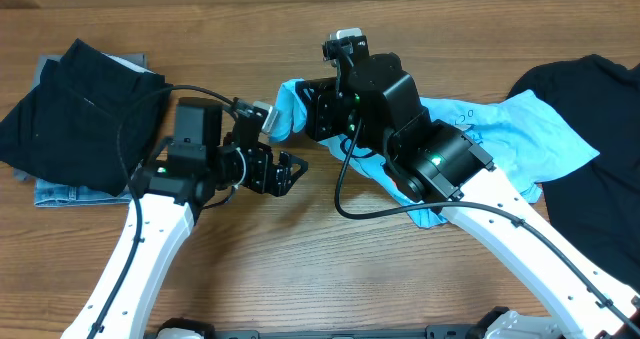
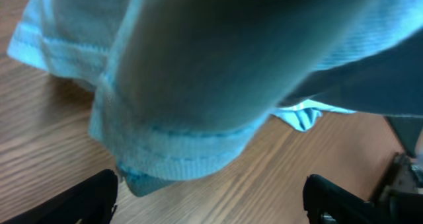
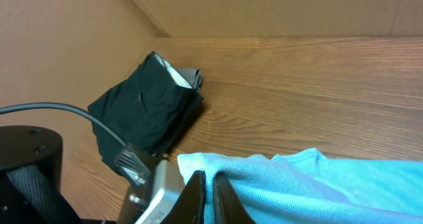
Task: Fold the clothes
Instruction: 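Move the left gripper to the shirt corner near the right gripper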
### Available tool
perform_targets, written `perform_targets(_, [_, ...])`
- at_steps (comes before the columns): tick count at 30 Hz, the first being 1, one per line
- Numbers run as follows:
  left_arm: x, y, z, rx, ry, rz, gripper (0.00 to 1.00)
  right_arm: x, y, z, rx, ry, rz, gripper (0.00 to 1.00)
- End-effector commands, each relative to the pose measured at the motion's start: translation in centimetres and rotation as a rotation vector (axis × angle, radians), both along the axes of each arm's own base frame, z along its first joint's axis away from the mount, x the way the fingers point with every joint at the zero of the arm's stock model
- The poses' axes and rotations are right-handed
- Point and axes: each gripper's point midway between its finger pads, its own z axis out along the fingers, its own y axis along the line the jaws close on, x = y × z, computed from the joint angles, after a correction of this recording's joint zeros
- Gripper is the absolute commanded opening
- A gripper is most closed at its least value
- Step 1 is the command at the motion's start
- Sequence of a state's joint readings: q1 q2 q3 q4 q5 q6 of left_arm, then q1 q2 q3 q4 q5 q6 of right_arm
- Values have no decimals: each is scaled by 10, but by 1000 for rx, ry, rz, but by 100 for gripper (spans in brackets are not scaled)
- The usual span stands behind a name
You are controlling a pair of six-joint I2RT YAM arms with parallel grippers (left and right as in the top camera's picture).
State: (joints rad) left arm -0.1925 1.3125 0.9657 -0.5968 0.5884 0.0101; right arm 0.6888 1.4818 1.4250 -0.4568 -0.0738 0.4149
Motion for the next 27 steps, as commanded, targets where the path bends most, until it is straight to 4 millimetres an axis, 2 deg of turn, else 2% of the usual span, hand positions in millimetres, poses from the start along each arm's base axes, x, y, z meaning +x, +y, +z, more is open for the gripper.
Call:
perform_targets(1, [8,-1,6,152,-111,46,83,-4,0,30,51,-51,8,4])
perform_targets(5, [14,-5,9,284,-195,126,50,-4,0,30,51,-51,8,4])
perform_targets(6, [16,-5,10,318,-214,154,43,-4,0,30,51,-51,8,4])
perform_targets(7, [18,-4,11,349,-231,191,43,-4,0,30,50,-50,8,4])
perform_targets(8, [19,-1,12,379,-246,234,49,-4,0,29,50,-50,8,4])
perform_targets(10, [21,8,17,430,-274,335,54,-5,0,28,47,-47,7,5])
perform_targets(14, [17,17,35,447,-326,494,55,-6,-1,25,39,-36,8,5])
perform_targets(17, [12,21,55,401,-371,583,60,-6,-1,23,33,-29,8,5])
perform_targets(21, [5,26,87,311,-433,626,68,-7,-2,22,29,-24,8,5])
perform_targets(22, [2,26,97,273,-450,627,79,-7,-2,21,27,-22,7,5])
perform_targets(23, [1,23,104,237,-461,618,83,-7,-2,21,26,-21,7,5])
perform_targets(25, [-2,16,112,179,-469,587,89,-7,-2,21,26,-21,8,5])
perform_targets(27, [-2,8,112,155,-459,560,92,-7,-2,21,26,-20,8,5])
